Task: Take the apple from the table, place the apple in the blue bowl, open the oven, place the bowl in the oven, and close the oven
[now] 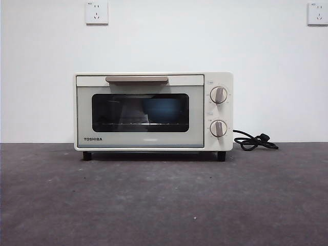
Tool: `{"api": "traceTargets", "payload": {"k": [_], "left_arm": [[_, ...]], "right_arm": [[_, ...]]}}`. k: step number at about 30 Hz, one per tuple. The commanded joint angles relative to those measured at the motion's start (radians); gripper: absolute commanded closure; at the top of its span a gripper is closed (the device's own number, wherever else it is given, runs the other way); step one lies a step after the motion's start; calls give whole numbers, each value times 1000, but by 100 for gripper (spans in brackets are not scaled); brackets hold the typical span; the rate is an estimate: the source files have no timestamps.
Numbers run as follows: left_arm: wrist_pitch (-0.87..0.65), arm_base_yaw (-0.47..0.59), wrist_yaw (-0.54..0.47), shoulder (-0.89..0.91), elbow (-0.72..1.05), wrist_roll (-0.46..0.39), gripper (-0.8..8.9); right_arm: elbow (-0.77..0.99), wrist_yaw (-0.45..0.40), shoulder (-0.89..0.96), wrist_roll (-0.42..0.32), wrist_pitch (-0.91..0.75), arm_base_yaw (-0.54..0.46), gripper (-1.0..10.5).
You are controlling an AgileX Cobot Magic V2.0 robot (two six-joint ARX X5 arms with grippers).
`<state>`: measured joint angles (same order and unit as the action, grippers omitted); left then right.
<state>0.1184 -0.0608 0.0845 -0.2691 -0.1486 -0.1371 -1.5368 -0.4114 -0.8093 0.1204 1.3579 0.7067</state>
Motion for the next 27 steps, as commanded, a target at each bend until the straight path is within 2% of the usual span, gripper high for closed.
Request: {"api": "traceTargets", "payload": {"k": [1,11,17,19,27], "left_arm": [[-6,21,-7,14,11,-2,817],[-4,97,-7,73,72,25,817],[14,97,-6,168,141,74,817],[53,97,-8,199,141,76,817],[49,97,-15,265,141,76,817]], "right_arm": [[3,-1,0,11,21,1,946],[3,-1,0,11,21,1,946],[3,-1,0,11,21,1,946],[3,-1,0,11,21,1,946],[3,-1,0,11,21,1,946]]}}
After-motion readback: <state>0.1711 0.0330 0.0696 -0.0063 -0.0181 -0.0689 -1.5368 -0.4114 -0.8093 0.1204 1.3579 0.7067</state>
